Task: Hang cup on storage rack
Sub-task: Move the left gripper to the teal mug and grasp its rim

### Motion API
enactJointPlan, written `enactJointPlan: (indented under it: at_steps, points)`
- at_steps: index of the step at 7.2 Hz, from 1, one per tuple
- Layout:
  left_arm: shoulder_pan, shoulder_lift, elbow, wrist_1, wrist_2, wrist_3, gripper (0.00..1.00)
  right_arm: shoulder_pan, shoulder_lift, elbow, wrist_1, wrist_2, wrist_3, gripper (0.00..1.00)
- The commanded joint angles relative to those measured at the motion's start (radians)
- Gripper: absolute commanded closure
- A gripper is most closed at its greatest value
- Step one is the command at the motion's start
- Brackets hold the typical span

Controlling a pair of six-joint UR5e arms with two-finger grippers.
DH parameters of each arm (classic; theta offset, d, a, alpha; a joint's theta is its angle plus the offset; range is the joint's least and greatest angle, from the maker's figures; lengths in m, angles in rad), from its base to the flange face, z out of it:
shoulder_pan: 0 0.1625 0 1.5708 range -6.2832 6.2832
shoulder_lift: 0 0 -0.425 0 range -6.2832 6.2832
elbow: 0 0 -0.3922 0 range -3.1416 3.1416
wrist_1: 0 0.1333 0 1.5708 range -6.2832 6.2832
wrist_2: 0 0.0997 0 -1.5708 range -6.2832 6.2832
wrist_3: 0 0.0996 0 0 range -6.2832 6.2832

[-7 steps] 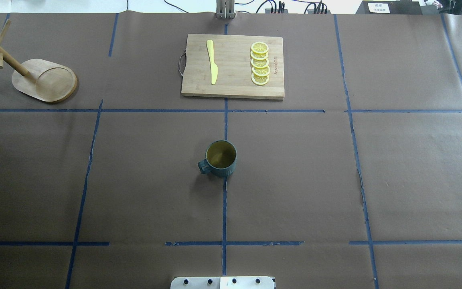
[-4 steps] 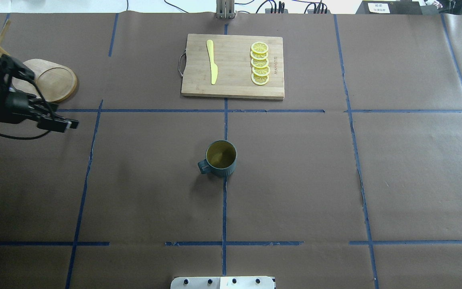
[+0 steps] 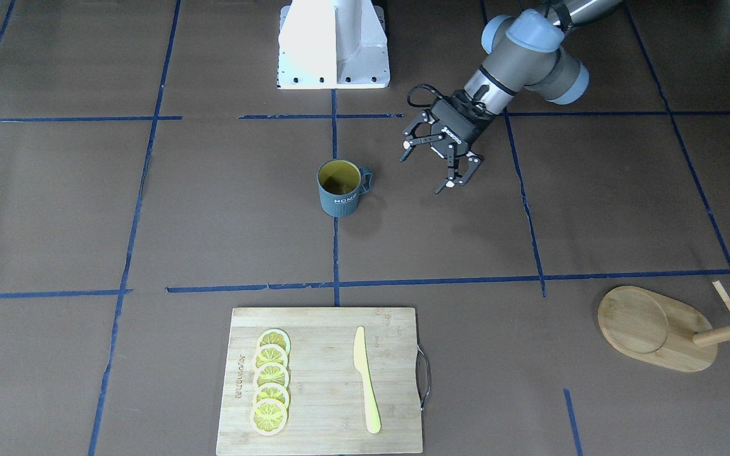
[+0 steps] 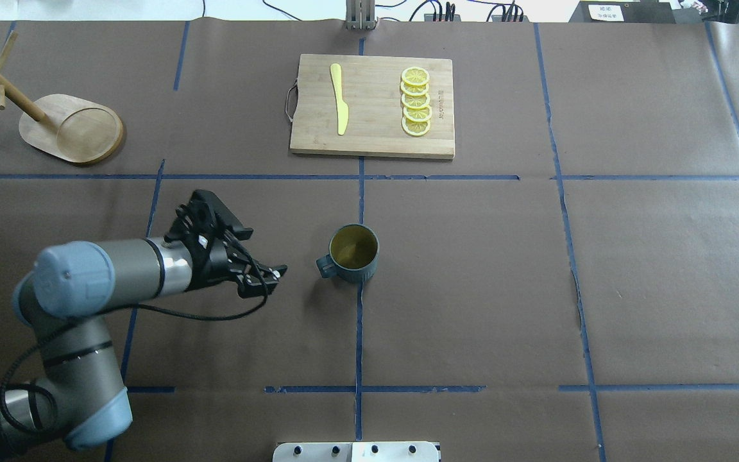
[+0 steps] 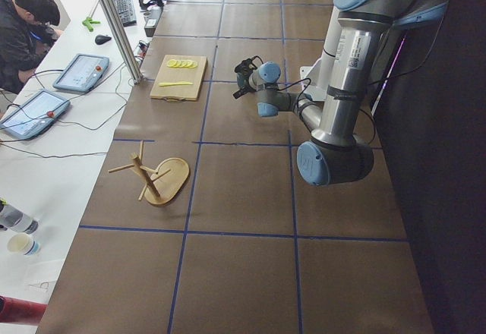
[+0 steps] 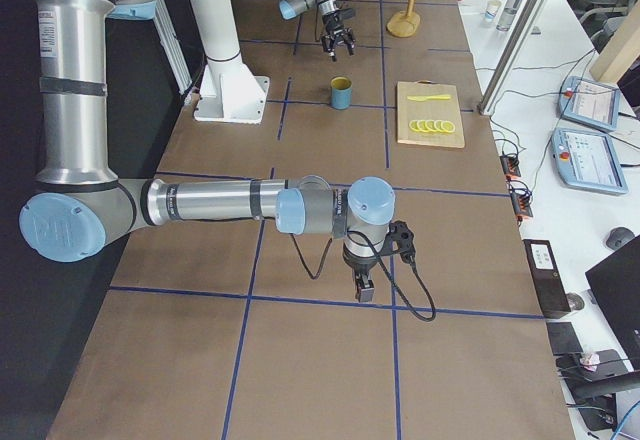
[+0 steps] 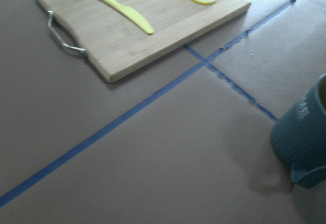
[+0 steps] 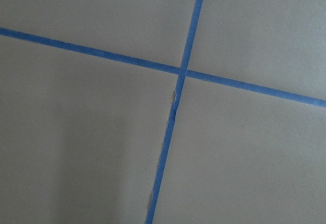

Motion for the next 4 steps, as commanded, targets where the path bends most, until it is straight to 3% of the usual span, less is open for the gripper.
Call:
enactJointPlan:
  at_steps: [1,4]
  points:
    - [0.099,-0.038,0.02,-0.003,0.075,0.08,0.0,0.0,0.004,0.001,0.0,0.0,0.0,0.0]
    - [0.087,-0.096,0.053,-0.025,0.093,0.136,0.01,0.002,0.004,0.013,0.0,0.0,0.003,0.0]
